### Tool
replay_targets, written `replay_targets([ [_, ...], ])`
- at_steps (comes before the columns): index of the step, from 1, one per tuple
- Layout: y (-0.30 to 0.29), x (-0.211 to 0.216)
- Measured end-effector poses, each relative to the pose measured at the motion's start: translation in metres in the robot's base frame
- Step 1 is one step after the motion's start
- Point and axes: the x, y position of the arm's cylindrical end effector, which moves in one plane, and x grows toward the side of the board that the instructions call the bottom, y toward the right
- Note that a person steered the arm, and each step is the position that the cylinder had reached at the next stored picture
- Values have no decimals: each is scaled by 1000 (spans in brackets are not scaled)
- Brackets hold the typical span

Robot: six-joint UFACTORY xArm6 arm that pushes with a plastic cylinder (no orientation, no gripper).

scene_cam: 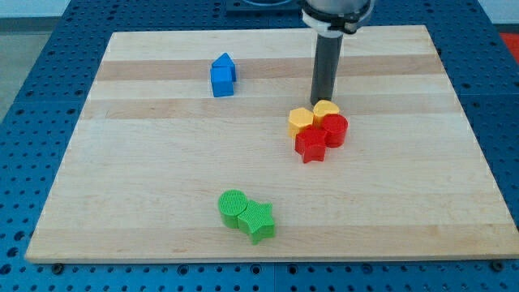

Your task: Move the green circle to the top left of the green star

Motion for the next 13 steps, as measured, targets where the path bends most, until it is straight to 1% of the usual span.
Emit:
replay_targets([
  [1, 0, 12],
  [2, 0, 5],
  [3, 22, -13],
  [4, 84, -13],
  [5, 155, 15],
  [6, 202, 81],
  [7, 209, 110],
  [8, 230, 144],
  [9, 242, 211],
  [10, 214, 231],
  [11, 153, 231],
  [13, -33, 232],
])
